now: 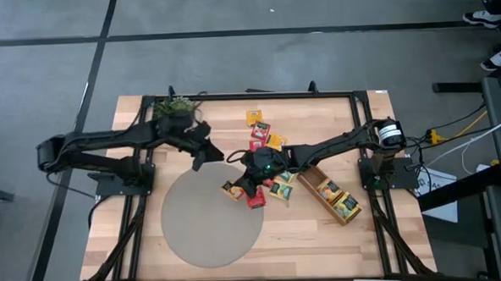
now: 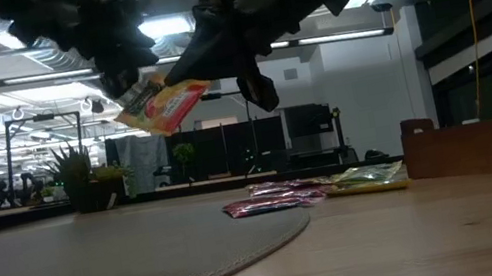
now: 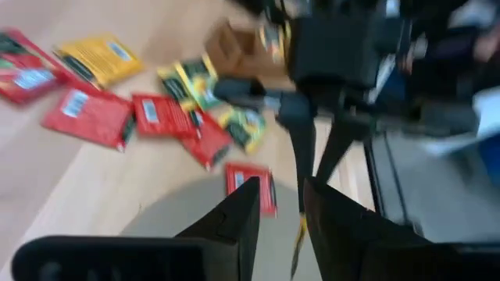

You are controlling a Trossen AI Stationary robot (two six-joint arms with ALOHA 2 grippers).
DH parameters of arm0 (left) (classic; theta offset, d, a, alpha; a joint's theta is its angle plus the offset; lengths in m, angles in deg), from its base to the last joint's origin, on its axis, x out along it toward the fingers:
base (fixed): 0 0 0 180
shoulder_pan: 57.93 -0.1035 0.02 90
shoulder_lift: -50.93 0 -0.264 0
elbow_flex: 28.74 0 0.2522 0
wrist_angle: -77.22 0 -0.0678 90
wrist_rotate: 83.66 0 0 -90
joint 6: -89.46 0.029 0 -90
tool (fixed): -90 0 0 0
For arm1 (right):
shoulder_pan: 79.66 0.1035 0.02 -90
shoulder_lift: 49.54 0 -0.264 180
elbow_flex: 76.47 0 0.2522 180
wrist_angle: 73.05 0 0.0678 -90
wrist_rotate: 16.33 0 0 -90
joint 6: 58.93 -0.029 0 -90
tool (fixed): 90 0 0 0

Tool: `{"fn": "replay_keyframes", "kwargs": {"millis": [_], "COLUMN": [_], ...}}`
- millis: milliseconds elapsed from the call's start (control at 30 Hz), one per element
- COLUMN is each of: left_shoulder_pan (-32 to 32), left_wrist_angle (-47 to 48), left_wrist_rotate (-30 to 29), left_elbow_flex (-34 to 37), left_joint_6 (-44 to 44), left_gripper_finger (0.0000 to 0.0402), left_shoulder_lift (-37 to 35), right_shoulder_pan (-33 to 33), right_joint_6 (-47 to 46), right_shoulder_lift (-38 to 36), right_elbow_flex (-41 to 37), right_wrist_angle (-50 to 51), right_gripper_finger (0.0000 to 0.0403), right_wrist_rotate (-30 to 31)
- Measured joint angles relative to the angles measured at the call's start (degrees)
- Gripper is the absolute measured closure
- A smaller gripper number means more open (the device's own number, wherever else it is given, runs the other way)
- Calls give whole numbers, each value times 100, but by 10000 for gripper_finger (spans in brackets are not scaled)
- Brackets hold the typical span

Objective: Pick & Place Tea
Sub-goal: Put the orange tea bag into the middle section of the wooden organizer

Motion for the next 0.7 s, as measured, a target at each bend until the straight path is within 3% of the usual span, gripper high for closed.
{"fn": "replay_keyframes", "kwargs": {"millis": [167, 400, 533, 700], "left_shoulder_pan": [110, 571, 850, 1009], "left_wrist_angle": [-1509, -3610, -4480, -4972], "left_wrist_rotate": [-763, -2378, -3656, -4847], "left_elbow_flex": [1064, 2224, 2498, 2502], "left_joint_6": [-1084, -2315, -2793, -3359], "left_gripper_finger": [303, 304, 304, 304], "left_shoulder_lift": [-712, -1191, -1111, -820], "right_shoulder_pan": [0, -201, -292, -419], "right_joint_6": [-46, -666, -739, -424], "right_shoulder_lift": [-299, -1239, -1477, -1436], "right_elbow_flex": [-216, -1377, -1648, -1522], "right_wrist_angle": [164, -1006, -1749, -2613], "right_gripper_finger": [400, 400, 400, 400], "right_wrist_rotate": [557, 1997, 2981, 3350]}}
